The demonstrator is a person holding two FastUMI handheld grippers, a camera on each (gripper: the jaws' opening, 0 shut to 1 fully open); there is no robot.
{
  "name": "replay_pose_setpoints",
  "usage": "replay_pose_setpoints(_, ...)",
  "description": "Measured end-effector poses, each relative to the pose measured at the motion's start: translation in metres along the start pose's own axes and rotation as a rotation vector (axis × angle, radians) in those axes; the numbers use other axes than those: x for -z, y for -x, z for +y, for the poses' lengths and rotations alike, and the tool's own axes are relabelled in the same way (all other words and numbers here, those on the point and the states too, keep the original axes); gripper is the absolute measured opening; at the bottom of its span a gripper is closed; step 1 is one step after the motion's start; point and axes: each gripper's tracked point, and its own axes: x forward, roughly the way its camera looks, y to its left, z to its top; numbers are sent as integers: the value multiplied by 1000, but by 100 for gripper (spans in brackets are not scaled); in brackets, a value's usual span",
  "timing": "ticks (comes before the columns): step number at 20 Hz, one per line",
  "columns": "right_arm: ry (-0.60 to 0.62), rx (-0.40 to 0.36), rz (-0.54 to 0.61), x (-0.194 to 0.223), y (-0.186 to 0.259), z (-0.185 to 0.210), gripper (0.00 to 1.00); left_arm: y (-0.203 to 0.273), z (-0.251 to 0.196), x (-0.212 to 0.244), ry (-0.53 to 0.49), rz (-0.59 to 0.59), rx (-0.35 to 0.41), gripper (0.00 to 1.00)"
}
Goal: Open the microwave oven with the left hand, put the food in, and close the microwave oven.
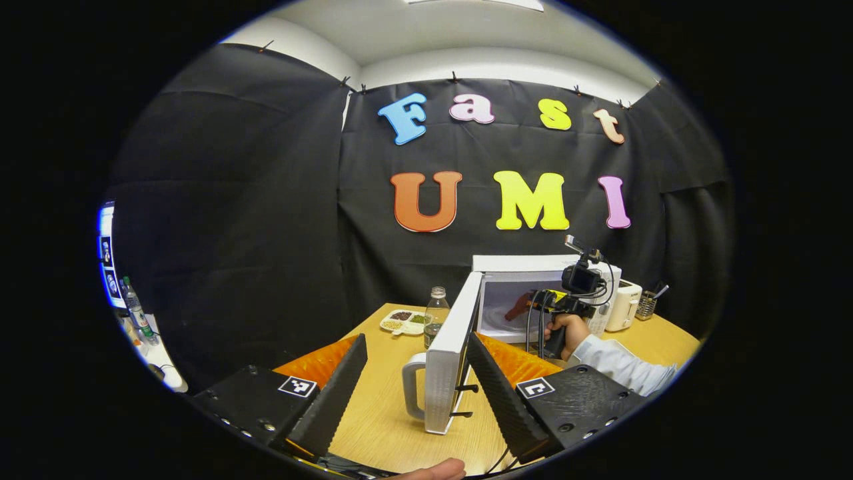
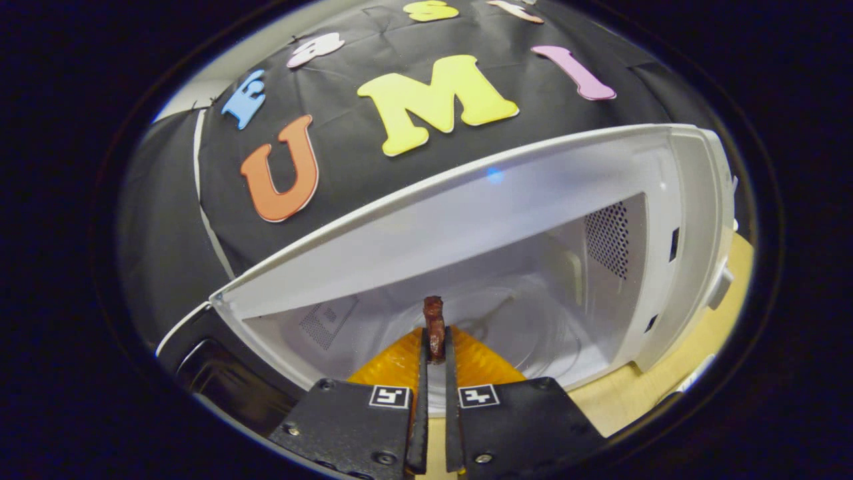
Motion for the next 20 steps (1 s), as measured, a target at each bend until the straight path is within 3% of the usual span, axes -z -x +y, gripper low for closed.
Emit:
replay_pose_setpoints(3,0,68,-63,-10,-3,-18,16,1,0,3,4,13,11,93)
replay_pose_setpoints(6,20,97,-81,-13,-4,-24,98,5,4,1,8,4,9,93)
replay_pose_setpoints(14,14,36,-75,-21,27,-12,100,10,6,1,-2,-3,-8,93)
replay_pose_setpoints(20,62,-29,-34,-3,85,-4,100,6,19,21,-13,17,-31,93)
